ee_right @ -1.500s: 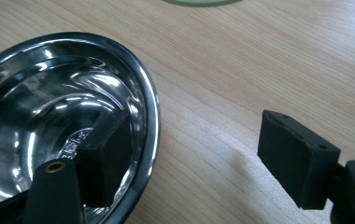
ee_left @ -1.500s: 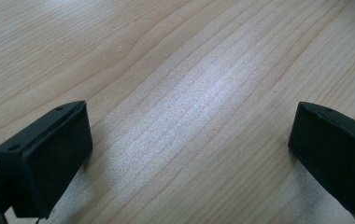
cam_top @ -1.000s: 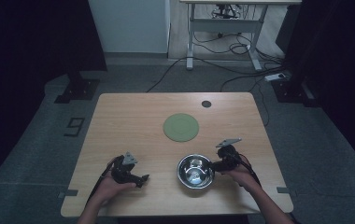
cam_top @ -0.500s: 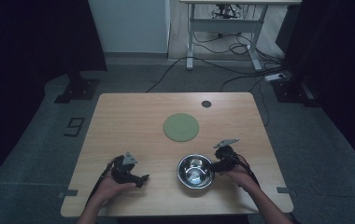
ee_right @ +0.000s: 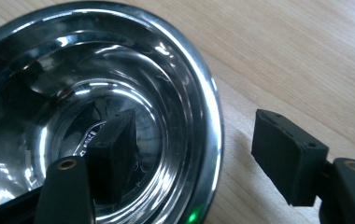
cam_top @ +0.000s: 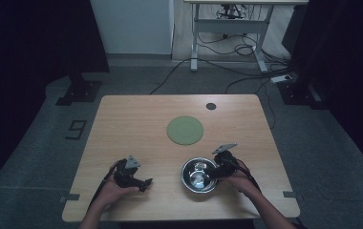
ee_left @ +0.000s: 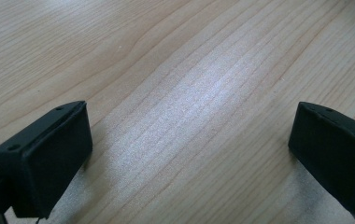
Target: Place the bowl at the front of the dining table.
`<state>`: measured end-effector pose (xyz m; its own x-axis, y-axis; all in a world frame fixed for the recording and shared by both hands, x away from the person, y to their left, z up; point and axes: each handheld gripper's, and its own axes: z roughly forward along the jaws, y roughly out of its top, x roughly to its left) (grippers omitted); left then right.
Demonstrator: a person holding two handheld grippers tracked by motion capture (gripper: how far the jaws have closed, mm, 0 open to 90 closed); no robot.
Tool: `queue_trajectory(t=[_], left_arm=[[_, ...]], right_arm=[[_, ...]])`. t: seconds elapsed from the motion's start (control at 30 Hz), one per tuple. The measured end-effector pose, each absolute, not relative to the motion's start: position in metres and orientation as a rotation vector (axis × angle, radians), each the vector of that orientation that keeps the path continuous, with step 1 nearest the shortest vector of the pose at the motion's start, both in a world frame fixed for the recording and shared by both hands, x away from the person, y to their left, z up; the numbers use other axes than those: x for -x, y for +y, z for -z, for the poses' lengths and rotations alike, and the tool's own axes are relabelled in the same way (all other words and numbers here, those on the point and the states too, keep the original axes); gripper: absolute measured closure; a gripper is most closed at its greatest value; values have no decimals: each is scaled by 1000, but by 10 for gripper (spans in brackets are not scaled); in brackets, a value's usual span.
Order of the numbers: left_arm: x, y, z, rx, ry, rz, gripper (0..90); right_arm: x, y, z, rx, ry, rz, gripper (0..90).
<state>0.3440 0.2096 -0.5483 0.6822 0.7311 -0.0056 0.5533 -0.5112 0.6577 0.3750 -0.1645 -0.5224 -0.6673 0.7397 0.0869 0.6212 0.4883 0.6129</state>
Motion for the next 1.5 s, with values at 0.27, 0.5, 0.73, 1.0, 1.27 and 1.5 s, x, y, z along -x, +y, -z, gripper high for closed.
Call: queue_trajectory(t=[0.27,0.5,0.73,1.0,1.27,1.5], left_arm=[[-344,209,548,-2252,983,-362,0],[-344,209,548,-2252,983,-362,0],[-344,209,548,-2252,983,-362,0],[-344,209,548,-2252,983,-362,0],[-344,209,548,-2252,983,-362,0],[-344,209,548,-2252,983,-362,0]], right_arm=[[-378,-160,527,-1185,2571,-889,416],[-379,-160,528,-1183,2585,-858,529],[-379,-159,527,-1173,2629,-874,711],[-382,-161,526,-1230,2657,-915,790],[-385,-166,523,-1313,2632,-1005,851],[-387,-174,521,-1376,2622,-1075,871]])
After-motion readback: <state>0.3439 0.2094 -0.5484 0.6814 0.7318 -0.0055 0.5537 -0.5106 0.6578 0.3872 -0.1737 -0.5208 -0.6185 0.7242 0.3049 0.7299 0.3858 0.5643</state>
